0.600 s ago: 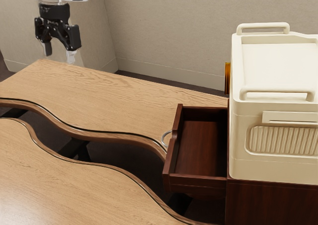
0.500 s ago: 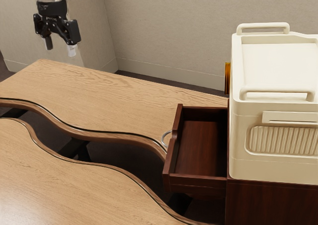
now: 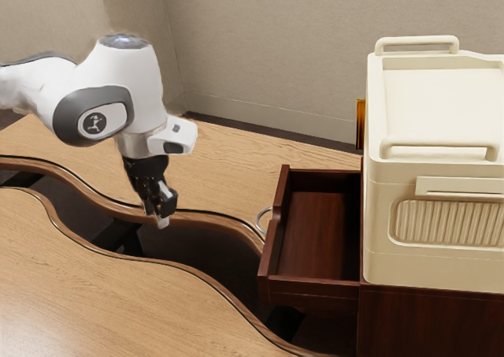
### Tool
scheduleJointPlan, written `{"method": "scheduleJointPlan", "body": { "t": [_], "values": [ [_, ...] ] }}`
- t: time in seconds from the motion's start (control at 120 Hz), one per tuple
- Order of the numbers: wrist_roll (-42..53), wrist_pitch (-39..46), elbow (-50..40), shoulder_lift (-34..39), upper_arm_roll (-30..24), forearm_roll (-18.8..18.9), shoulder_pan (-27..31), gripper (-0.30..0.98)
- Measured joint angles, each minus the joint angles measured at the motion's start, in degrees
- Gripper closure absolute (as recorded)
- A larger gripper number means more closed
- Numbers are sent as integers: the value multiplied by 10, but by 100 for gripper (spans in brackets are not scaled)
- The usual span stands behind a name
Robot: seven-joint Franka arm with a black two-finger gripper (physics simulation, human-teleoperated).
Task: Push the drawer handle with one arm to close the drawer
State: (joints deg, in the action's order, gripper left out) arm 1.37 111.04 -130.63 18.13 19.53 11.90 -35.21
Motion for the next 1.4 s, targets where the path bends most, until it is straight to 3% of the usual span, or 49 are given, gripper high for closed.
{"method": "scheduleJointPlan", "body": {
  "t": [0.2,0.375,0.492,0.775,1.4],
  "values": [
    [58,199,-85,-3,-13,76,10,70],
    [105,292,-121,-10,-16,148,11,76],
    [132,326,-122,-25,-18,172,11,77],
    [171,364,-112,-54,-57,184,7,78],
    [210,392,-15,-158,-60,174,-16,79]
  ]
}}
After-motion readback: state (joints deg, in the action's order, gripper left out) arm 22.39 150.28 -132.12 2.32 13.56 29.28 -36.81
